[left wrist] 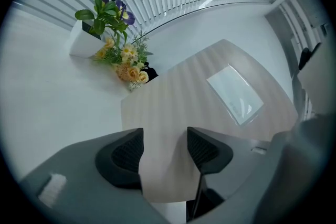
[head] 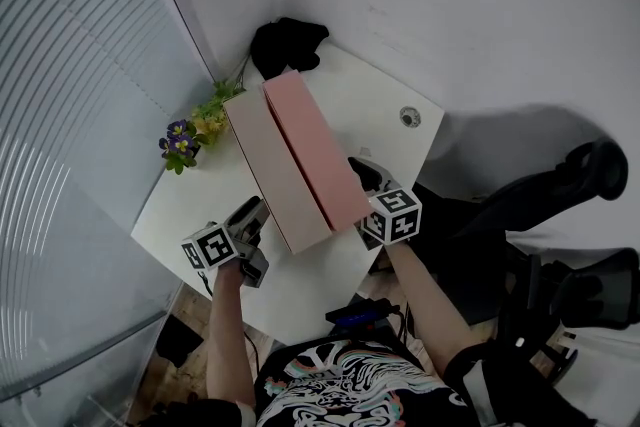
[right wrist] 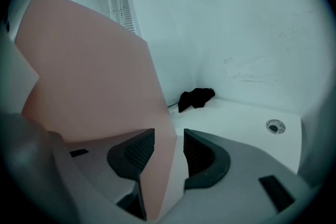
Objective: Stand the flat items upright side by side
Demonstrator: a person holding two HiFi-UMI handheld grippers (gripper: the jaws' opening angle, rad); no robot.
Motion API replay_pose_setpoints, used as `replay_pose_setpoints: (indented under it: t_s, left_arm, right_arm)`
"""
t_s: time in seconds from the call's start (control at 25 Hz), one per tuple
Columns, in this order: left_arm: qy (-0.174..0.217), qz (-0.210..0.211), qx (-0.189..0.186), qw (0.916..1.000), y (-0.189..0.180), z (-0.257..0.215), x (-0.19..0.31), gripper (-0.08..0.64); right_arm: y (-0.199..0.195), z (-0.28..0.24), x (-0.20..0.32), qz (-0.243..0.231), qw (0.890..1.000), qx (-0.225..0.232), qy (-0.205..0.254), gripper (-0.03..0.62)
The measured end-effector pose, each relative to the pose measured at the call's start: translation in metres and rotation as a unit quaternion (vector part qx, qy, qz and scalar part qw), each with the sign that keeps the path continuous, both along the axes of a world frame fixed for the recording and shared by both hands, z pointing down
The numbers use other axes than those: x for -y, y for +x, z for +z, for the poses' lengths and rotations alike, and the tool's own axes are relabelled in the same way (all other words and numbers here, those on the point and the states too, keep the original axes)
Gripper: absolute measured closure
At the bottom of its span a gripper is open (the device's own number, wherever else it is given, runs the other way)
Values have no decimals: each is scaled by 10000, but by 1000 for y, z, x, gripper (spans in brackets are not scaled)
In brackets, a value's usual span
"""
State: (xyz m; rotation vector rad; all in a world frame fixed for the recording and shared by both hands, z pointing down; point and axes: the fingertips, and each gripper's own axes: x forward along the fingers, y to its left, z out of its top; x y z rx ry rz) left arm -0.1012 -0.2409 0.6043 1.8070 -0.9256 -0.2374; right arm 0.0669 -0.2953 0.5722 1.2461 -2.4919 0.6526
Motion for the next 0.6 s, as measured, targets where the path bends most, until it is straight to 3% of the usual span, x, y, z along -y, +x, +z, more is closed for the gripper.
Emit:
replay_pose_setpoints:
  t_s: [0.48, 0.6]
  left_arm:
    - [91, -144, 221, 9996, -7, -1, -4, 311]
    - [253, -223, 465, 9984, -11, -6, -5, 300]
  right_arm:
    - [19, -6, -4, 446, 9987, -167, 184, 408]
    - [27, -12, -9, 647, 9974, -162, 259, 411]
